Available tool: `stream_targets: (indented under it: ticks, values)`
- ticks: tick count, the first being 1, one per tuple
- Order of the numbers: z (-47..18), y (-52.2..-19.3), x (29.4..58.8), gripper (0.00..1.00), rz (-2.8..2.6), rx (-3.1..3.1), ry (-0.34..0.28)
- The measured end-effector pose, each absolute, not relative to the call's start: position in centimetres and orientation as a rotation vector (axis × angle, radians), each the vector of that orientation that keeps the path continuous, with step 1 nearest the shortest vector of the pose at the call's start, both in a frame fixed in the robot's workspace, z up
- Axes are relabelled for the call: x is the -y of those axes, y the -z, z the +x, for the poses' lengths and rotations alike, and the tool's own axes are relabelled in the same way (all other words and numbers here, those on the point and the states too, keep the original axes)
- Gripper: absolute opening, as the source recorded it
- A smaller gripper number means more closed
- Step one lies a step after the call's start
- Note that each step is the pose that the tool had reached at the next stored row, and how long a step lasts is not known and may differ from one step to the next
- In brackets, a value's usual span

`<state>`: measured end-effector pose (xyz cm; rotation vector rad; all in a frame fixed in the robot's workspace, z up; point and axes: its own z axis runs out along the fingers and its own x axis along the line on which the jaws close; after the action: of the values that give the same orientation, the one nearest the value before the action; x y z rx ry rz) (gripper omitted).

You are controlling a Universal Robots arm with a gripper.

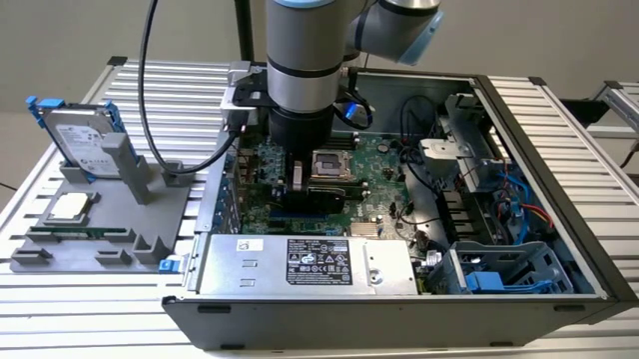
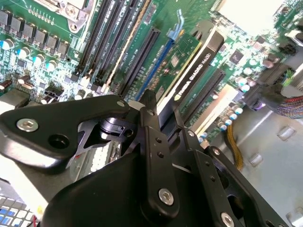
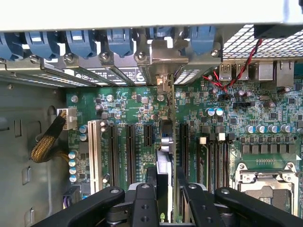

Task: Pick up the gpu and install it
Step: 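Insert the gpu into the slot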

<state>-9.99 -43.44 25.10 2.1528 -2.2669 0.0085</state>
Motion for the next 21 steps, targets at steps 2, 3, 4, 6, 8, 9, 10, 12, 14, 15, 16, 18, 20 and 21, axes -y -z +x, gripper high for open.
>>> stream_targets:
  ticks: [2,3,4,6,8,9,10,12,14,15,16,18,20,21]
  values:
    - [-9.98,-25.11,43.44,0.00,2.153,2.266,-0.009]
    - [-9.98,-25.12,43.44,0.00,2.153,2.266,-0.009]
    - [-9.98,-25.12,43.45,0.00,2.152,2.266,-0.009]
    - [-9.98,-25.10,43.45,0.00,2.152,2.266,-0.009]
    - [-9.98,-25.09,43.45,0.00,2.152,2.266,-0.009]
    - [-9.98,-25.08,43.45,0.00,2.152,2.266,-0.009]
    - [-9.98,-25.08,43.45,0.00,2.152,2.266,-0.009]
    - [-9.98,-25.08,43.45,0.00,2.152,2.266,-0.009]
    - [-9.98,-25.07,43.45,0.00,2.152,2.266,-0.009]
    - [-9.98,-25.07,43.45,0.00,2.152,2.266,-0.009]
    - [-9.98,-25.07,43.45,0.00,2.152,2.266,-0.009]
    - [-9.98,-25.06,43.45,0.00,2.153,2.266,-0.009]
    - [-9.98,-25.05,43.45,0.00,2.152,2.266,-0.009]
    - [-9.98,-25.03,43.47,0.00,2.153,2.266,-0.009]
